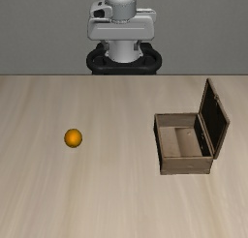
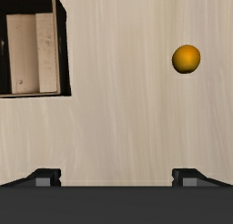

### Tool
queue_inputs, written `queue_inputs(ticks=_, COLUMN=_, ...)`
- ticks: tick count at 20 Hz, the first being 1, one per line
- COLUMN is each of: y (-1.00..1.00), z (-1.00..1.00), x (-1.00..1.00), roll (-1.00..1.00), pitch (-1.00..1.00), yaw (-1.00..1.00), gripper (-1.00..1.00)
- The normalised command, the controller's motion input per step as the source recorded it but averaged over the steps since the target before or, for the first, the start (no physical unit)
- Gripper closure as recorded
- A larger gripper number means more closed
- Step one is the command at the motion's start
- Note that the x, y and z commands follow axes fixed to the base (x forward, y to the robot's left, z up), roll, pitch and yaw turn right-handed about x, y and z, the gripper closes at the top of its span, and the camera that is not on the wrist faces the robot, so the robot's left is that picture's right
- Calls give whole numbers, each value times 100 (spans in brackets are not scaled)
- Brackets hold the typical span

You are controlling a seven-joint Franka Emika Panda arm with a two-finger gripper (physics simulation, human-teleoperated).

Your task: Pick up the orange and put it in the box

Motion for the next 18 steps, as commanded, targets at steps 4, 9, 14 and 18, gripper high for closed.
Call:
queue_inputs(ticks=4, y=-100, z=0, x=0, roll=0, pitch=0, yaw=0, gripper=-100)
queue_inputs(ticks=9, y=-100, z=0, x=0, roll=0, pitch=0, yaw=0, gripper=-100)
queue_inputs(ticks=14, y=-60, z=0, x=40, roll=0, pitch=0, yaw=0, gripper=-100)
queue_inputs(ticks=18, y=0, z=0, x=100, roll=0, pitch=0, yaw=0, gripper=-100)
